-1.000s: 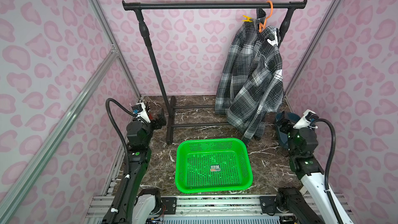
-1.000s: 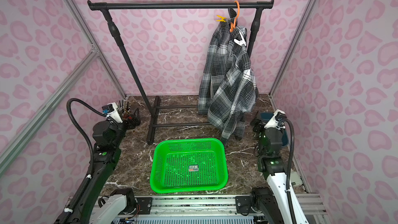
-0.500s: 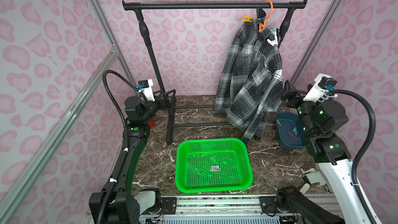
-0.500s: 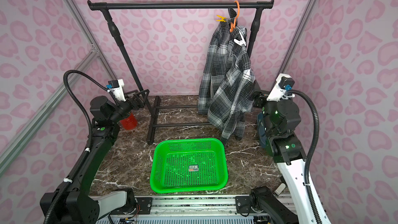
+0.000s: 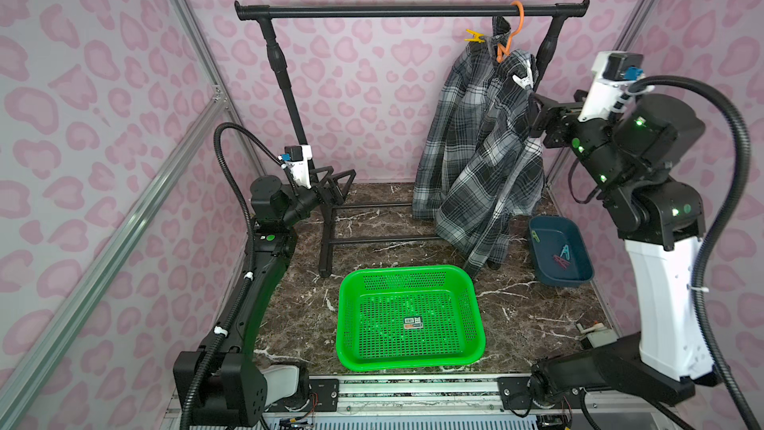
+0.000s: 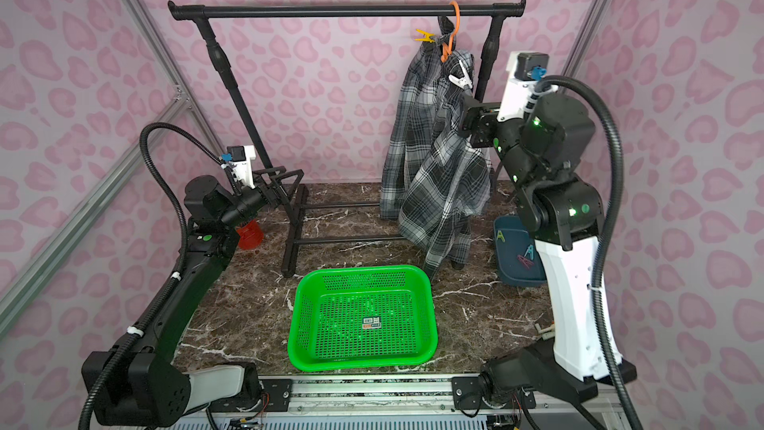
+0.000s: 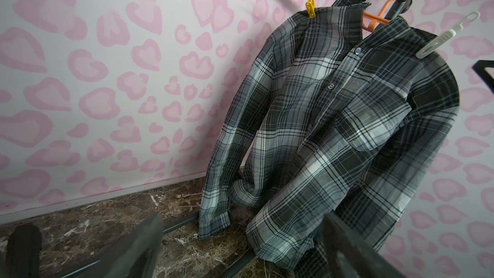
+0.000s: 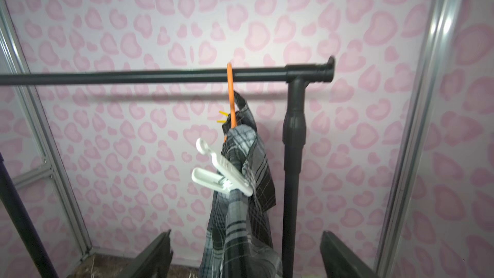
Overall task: Remove the clothespins securing long-sleeve shirts to the hanger
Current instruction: Pick up the hanger from the clothesline.
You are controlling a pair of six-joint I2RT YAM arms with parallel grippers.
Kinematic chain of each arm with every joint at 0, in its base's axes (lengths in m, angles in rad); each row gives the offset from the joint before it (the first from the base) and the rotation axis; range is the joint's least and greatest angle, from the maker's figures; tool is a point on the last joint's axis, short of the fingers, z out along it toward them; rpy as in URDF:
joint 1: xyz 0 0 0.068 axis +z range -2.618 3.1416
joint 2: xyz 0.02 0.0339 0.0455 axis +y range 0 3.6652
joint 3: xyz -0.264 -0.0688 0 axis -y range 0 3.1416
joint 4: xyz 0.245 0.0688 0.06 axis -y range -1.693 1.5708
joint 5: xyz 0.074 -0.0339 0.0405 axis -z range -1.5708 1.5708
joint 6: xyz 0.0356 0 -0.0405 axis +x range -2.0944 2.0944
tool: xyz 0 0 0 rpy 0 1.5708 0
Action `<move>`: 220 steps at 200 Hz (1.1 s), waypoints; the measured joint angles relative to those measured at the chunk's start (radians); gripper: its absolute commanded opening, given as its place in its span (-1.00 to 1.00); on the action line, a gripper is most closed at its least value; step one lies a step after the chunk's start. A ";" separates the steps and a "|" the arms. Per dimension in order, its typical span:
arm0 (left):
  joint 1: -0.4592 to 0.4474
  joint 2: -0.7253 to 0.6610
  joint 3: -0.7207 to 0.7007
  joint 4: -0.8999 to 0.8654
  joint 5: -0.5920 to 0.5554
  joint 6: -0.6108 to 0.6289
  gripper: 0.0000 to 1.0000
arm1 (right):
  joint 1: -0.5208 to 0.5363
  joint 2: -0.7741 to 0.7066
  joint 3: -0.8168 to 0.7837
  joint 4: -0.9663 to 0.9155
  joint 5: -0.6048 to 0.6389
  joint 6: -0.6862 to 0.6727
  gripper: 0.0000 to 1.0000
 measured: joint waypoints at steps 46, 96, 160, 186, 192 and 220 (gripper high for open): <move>-0.011 0.014 0.008 0.039 0.024 -0.026 0.89 | 0.003 0.119 0.114 -0.156 0.018 -0.005 0.49; -0.020 0.038 0.016 0.072 0.035 -0.052 0.88 | 0.003 0.149 0.077 -0.122 0.044 -0.011 -0.48; -0.026 0.063 0.004 0.126 0.055 -0.089 0.84 | 0.024 0.105 0.040 -0.043 0.035 -0.051 -1.00; -0.032 0.072 0.004 0.139 0.059 -0.104 0.84 | 0.034 0.083 0.022 -0.013 0.016 -0.076 -1.00; -0.033 0.074 0.004 0.142 0.061 -0.104 0.83 | 0.035 0.079 0.020 0.000 0.009 -0.077 -1.00; -0.039 0.079 0.004 0.152 0.062 -0.104 0.83 | 0.043 0.058 0.012 0.050 -0.025 -0.088 -1.00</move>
